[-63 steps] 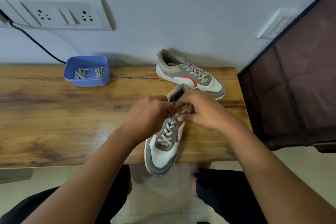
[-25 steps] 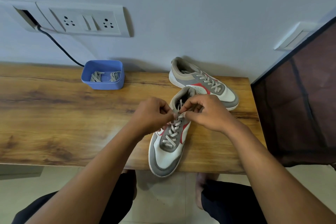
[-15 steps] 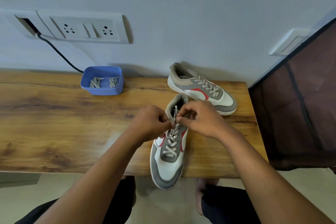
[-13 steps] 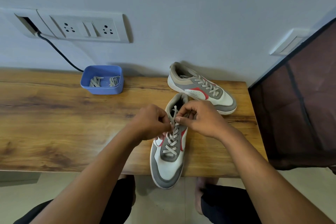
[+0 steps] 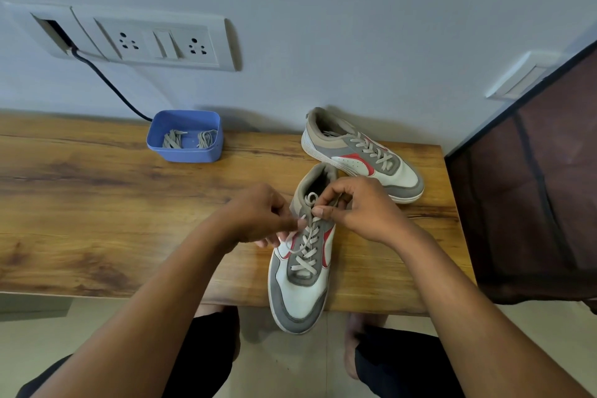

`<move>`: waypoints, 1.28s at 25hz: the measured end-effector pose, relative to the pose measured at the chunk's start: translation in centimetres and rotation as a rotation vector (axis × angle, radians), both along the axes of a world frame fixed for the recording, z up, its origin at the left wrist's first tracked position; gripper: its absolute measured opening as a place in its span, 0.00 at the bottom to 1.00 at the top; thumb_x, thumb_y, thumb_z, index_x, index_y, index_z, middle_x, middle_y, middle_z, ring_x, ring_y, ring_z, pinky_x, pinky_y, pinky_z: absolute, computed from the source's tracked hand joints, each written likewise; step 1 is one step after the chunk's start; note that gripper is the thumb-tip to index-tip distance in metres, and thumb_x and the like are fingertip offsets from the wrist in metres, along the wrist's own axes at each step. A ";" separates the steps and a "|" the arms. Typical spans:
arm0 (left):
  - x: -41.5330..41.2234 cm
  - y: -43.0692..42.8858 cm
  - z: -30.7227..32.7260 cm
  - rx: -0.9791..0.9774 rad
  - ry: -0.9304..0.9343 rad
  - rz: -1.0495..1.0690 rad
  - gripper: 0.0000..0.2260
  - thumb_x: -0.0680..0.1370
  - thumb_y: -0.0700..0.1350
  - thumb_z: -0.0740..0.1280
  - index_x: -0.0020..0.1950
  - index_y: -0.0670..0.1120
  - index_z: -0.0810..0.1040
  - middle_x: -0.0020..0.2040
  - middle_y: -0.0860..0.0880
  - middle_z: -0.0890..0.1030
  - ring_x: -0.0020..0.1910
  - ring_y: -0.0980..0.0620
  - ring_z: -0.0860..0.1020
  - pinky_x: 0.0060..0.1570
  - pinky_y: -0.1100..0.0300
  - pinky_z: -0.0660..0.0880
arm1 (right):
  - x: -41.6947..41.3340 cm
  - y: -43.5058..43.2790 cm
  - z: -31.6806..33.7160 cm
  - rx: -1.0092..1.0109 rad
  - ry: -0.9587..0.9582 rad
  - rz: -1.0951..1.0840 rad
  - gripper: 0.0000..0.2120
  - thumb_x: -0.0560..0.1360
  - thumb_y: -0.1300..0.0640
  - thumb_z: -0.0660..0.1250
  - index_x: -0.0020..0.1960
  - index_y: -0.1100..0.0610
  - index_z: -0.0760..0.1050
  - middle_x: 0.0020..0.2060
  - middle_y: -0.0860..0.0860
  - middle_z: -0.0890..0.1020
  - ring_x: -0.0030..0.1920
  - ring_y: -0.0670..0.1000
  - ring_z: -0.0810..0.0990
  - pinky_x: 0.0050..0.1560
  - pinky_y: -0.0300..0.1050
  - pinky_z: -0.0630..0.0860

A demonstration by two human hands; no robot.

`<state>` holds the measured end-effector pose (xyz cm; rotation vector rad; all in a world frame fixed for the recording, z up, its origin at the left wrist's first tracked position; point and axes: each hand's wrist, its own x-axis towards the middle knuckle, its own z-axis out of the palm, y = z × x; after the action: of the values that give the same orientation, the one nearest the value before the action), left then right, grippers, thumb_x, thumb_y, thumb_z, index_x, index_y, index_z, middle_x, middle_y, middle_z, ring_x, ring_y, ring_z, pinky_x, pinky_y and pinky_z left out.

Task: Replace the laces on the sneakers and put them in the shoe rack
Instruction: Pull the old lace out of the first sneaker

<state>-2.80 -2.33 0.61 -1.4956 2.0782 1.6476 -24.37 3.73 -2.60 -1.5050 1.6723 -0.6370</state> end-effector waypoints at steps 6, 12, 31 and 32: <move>0.4 -0.2 -0.2 0.000 -0.046 -0.092 0.05 0.78 0.42 0.73 0.47 0.41 0.84 0.42 0.43 0.87 0.39 0.50 0.85 0.40 0.59 0.81 | -0.3 0.2 0.1 0.013 -0.027 -0.002 0.04 0.74 0.55 0.80 0.45 0.47 0.86 0.39 0.46 0.86 0.36 0.40 0.77 0.40 0.39 0.76; 0.7 -0.2 0.1 -0.114 0.041 0.017 0.09 0.76 0.48 0.76 0.45 0.42 0.85 0.38 0.46 0.86 0.37 0.50 0.84 0.36 0.57 0.82 | 0.0 0.0 0.1 0.017 -0.042 0.019 0.17 0.75 0.57 0.79 0.62 0.47 0.82 0.44 0.45 0.86 0.39 0.41 0.80 0.47 0.43 0.81; 0.9 -0.4 0.0 -0.234 -0.010 -0.131 0.02 0.76 0.44 0.76 0.44 0.48 0.85 0.39 0.50 0.86 0.39 0.56 0.83 0.39 0.58 0.80 | 1.5 0.4 0.5 -0.073 0.011 0.000 0.06 0.72 0.49 0.81 0.46 0.47 0.86 0.37 0.44 0.85 0.37 0.40 0.81 0.40 0.40 0.79; 1.6 -0.7 0.0 -0.166 -0.024 -0.140 0.02 0.76 0.43 0.75 0.44 0.45 0.85 0.40 0.48 0.86 0.41 0.51 0.84 0.40 0.56 0.82 | 1.6 0.3 0.4 -0.069 -0.006 0.006 0.07 0.71 0.50 0.82 0.45 0.48 0.87 0.37 0.45 0.85 0.36 0.39 0.80 0.39 0.37 0.76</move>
<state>-1.24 -3.05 0.64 -1.3697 2.2981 1.4333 -22.75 4.08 -2.19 -1.5545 1.6564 -0.7016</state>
